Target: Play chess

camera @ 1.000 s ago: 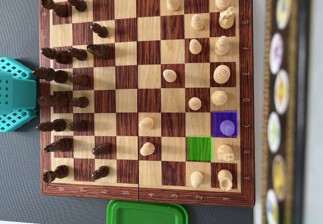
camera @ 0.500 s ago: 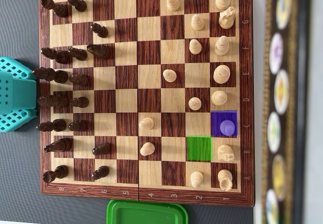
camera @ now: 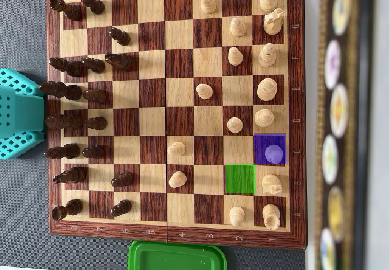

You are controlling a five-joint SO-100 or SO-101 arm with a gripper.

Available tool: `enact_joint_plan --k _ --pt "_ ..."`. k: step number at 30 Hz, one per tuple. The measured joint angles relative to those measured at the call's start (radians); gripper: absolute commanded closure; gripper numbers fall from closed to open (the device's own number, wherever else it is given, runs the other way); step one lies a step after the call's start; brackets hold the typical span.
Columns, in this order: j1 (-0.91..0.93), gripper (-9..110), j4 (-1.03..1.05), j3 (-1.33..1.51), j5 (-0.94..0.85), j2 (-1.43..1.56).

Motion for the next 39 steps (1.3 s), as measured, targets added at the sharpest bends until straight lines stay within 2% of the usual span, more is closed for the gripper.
enact_joint_plan --k 8,19,28,39 --pt "0.000 88 0.020 0.000 0.000 0.000" --pt "0.000 88 0.291 -0.005 -0.005 0.000" --pt "0.000 88 0.730 -0.218 -0.084 0.000" --pt "-0.008 88 1.399 -0.443 -0.086 0.000"
